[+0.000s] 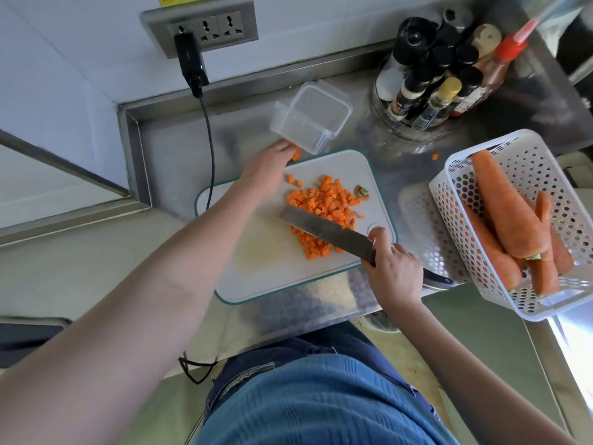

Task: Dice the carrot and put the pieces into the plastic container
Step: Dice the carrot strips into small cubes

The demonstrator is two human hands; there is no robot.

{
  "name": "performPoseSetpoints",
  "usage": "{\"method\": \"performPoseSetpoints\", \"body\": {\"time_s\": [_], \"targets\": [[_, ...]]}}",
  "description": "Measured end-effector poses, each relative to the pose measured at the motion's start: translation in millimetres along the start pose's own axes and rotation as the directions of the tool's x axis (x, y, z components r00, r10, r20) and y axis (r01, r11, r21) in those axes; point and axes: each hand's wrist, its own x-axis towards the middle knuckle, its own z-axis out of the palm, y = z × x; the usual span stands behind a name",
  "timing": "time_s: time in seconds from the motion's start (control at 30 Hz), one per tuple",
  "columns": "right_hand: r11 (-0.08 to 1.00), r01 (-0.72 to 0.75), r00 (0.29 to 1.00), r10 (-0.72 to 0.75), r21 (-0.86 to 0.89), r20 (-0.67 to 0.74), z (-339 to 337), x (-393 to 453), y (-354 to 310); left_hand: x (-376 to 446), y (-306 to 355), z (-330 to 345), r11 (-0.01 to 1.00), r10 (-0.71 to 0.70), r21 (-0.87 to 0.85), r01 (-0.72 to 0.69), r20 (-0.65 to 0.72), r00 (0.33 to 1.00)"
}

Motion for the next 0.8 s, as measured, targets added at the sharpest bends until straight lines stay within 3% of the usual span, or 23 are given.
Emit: {"method": "performPoseSetpoints", "body": {"time_s": [0.1,0.27,0.33,0.43,0.5,0.53,0.6,0.67,0.73,0.8], "targets": [[0.999,-0.006,1.000,0.006,0.032,0.001,-0.7,-4.1,-2.7,14.5,-1.1,-1.0,0.986,0.019,0.163,-0.036,0.107,0.994],[0.999,-0.018,1.000,0.017,0.035,0.025,-3.7,-8.4,-9.8,22.4,-0.8,-3.0,0.954,0.047,0.291,-0.065,0.067,0.997],[0.999,-0.007,1.000,0.007,0.046,0.001,-3.7,-8.8,-12.7,19.2,-4.9,-3.6,0.968,0.001,0.250,0.001,-0.008,1.000],[0.997,-0.004,0.999,0.007,0.076,-0.042,-5.7,-8.1,-18.3,5.4,-8.9,-8.8,0.985,-0.172,-0.062,0.163,-0.205,0.963],[0.992,-0.031,0.998,0.038,0.123,-0.052,-7.4,-7.6,-22.0,-11.5,-5.0,-11.6,0.875,-0.420,-0.389,0.287,-0.318,0.850],[0.986,-0.054,0.997,0.061,0.155,-0.038,-9.4,-7.7,-25.0,-22.9,-0.2,-11.3,0.761,-0.555,-0.564,0.321,-0.311,0.771],[0.964,-0.127,0.992,0.122,0.232,0.036,-13.2,-8.3,-34.2,-50.8,11.7,-4.8,0.457,-0.730,-0.819,0.346,-0.123,0.673],[0.924,-0.210,0.975,0.174,0.320,0.138,-14.0,-9.2,-45.5,-81.5,25.0,9.5,0.191,-0.745,-0.897,0.399,0.132,0.653],[0.878,-0.254,0.964,0.194,0.406,0.183,-12.8,-10.0,-57.0,-108.5,32.6,24.4,0.118,-0.738,-0.874,0.472,0.241,0.630],[0.822,-0.290,0.952,0.194,0.491,0.237,-10.9,-11.2,-66.3,-126.7,35.9,33.8,0.160,-0.748,-0.846,0.509,0.232,0.622]]}}
